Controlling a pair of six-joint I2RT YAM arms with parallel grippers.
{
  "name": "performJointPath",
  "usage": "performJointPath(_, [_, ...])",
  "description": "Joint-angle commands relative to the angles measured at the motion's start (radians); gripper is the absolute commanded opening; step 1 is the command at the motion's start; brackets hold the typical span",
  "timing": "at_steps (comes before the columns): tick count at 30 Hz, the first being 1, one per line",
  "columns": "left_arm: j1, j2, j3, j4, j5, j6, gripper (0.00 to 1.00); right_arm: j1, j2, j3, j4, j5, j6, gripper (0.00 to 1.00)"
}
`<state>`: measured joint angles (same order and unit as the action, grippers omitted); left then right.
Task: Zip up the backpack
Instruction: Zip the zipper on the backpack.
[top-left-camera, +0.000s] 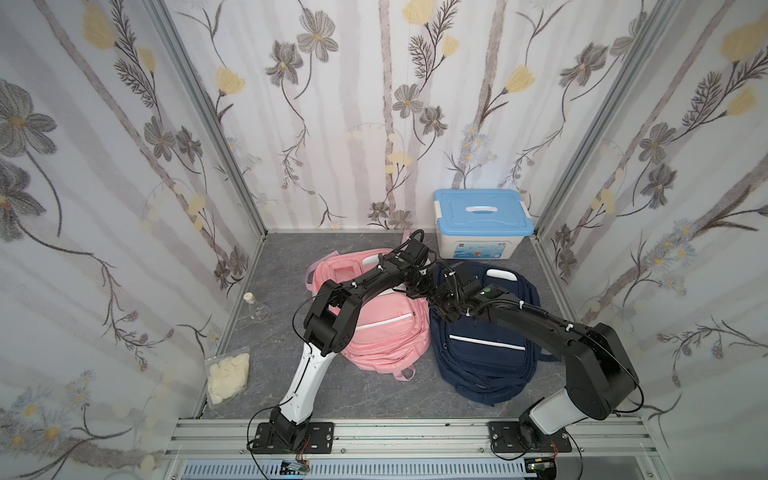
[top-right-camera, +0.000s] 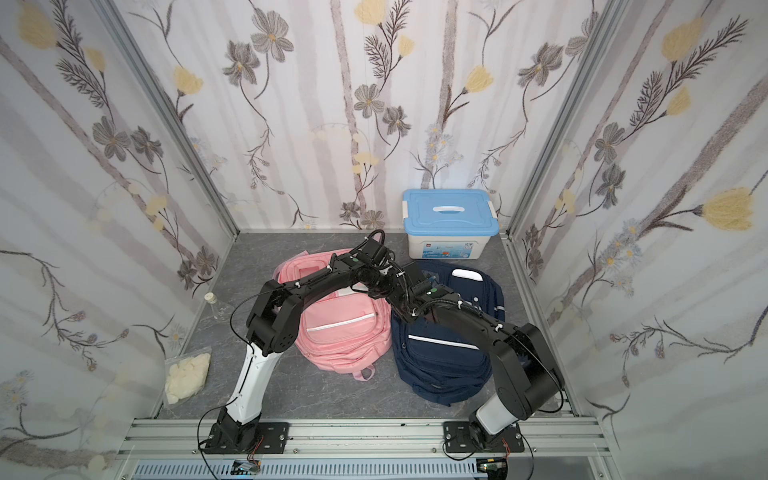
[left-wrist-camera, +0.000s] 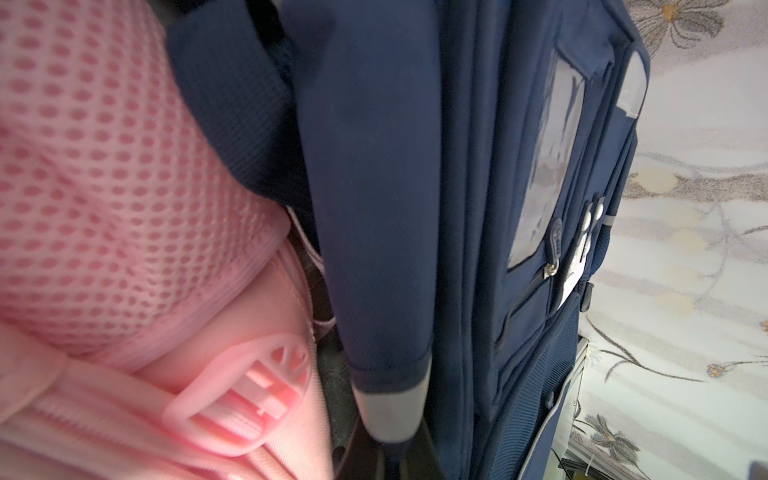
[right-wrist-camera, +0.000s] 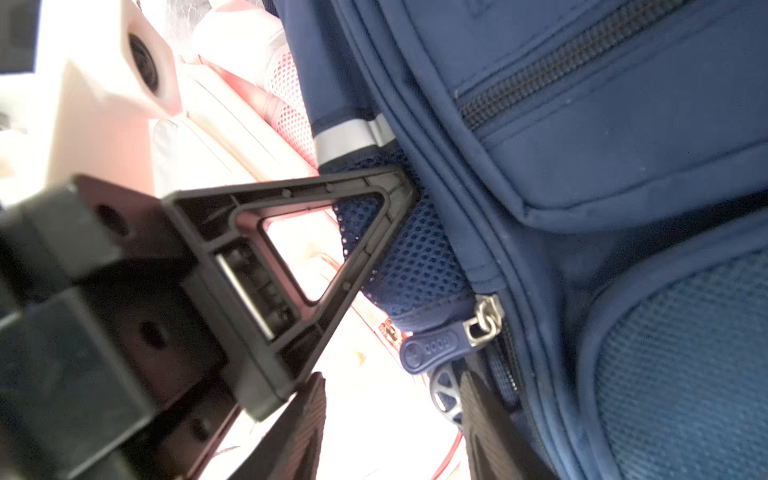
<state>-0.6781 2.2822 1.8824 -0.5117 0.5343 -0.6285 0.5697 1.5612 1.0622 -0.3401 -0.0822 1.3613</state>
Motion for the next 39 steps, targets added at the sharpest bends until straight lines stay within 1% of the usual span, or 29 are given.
performJointPath(1, [-0.002,-0.009,0.0,0.002,0.033,0.017,0.0,0.007,-0.013,-0.008,0.059,0.019,0.081,0.54])
performJointPath(4, [-0.004,-0.013,-0.007,0.005,0.033,0.022,0.0,0.008,-0.023,-0.027,0.059,0.027,0.106,0.54])
performJointPath(8, [-0.006,-0.021,-0.017,0.016,0.041,0.023,0.0,-0.003,0.002,-0.037,0.059,0.03,0.111,0.52])
performJointPath(13, [-0.009,-0.038,-0.037,0.036,0.046,0.022,0.0,-0.029,-0.002,-0.081,0.068,0.066,0.081,0.5])
performJointPath(17, [-0.01,-0.041,-0.041,0.048,0.055,0.018,0.0,-0.032,0.012,-0.118,0.142,0.053,0.089,0.5])
performJointPath(20, [-0.011,-0.043,-0.042,0.051,0.059,0.019,0.0,-0.031,0.026,-0.12,0.217,0.053,0.079,0.49])
performJointPath(23, [-0.011,-0.048,-0.052,0.058,0.062,0.018,0.0,-0.033,0.031,-0.12,0.249,0.059,0.063,0.43])
performJointPath(25, [-0.011,-0.055,-0.066,0.071,0.065,0.016,0.0,-0.033,0.031,-0.163,0.275,0.072,0.065,0.43])
performJointPath(26, [-0.011,-0.057,-0.07,0.076,0.066,0.015,0.0,-0.034,0.031,-0.175,0.295,0.075,0.073,0.42])
performJointPath(28, [-0.01,-0.063,-0.079,0.083,0.068,0.014,0.0,-0.037,0.031,-0.225,0.356,0.084,0.113,0.38])
performJointPath(32, [-0.011,-0.069,-0.092,0.1,0.077,0.009,0.0,-0.045,0.03,-0.302,0.441,0.1,0.164,0.37])
performJointPath(33, [-0.011,-0.069,-0.093,0.101,0.081,0.008,0.0,-0.049,0.03,-0.315,0.454,0.103,0.169,0.36])
performJointPath(36, [-0.011,-0.072,-0.101,0.111,0.09,0.003,0.0,-0.054,0.03,-0.336,0.497,0.104,0.176,0.3])
performJointPath(39, [-0.011,-0.079,-0.116,0.117,0.09,0.006,0.0,-0.057,0.03,-0.324,0.497,0.103,0.156,0.18])
